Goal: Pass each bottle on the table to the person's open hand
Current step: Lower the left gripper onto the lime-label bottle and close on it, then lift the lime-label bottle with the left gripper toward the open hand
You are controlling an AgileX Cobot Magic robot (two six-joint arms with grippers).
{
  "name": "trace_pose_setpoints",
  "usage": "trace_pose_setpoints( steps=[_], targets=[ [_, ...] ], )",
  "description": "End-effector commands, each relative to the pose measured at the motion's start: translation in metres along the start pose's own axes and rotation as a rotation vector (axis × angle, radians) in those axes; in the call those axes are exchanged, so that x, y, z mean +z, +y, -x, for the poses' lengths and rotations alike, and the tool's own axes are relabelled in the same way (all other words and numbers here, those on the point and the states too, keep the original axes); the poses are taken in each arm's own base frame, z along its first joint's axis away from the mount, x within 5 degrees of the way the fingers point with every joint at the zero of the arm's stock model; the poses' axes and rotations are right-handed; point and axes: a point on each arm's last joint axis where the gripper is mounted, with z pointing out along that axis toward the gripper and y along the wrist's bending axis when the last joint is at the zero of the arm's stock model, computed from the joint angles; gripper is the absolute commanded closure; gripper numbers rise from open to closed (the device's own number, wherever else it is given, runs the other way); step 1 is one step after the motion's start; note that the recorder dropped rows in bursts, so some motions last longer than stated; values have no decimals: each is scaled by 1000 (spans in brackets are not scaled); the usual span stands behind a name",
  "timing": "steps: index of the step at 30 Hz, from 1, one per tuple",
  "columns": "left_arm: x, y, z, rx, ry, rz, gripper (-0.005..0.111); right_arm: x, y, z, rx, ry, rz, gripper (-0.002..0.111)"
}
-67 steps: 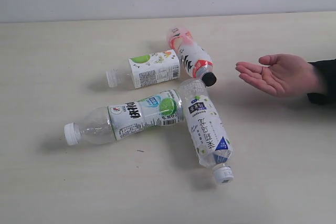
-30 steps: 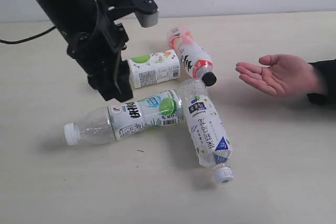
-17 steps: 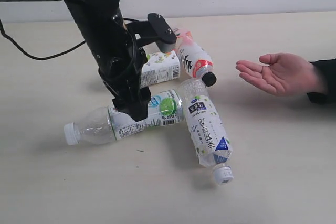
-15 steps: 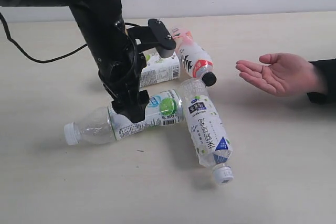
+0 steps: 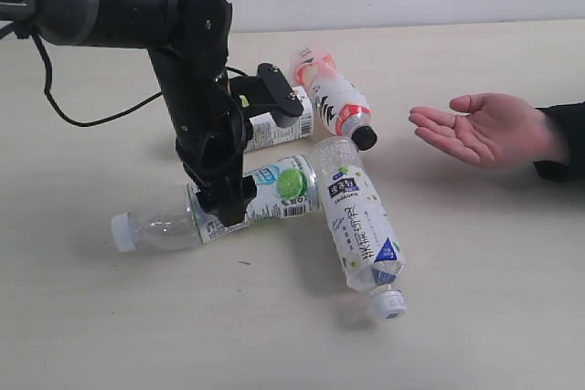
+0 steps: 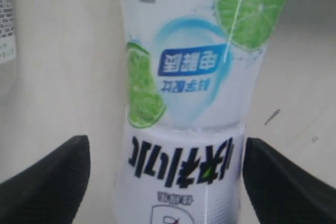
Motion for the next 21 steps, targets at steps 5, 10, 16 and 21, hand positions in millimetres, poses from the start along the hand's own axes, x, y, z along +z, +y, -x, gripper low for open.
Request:
trace_pose_setpoints(
  steps=[5, 10, 16, 21],
  targets=[
    [18, 1, 4, -7, 13, -12, 31, 0, 0, 0, -4, -14, -4, 108],
    [19, 1, 4, -9, 13, -14, 37, 0, 0, 0, -4, -14, -4, 108],
    [25, 0, 3, -11, 32, -26, 70, 0, 0, 0, -4, -14, -4, 108],
    [23, 2, -6, -77, 136, 3, 107, 0, 0, 0, -4, -14, -4, 108]
  ],
)
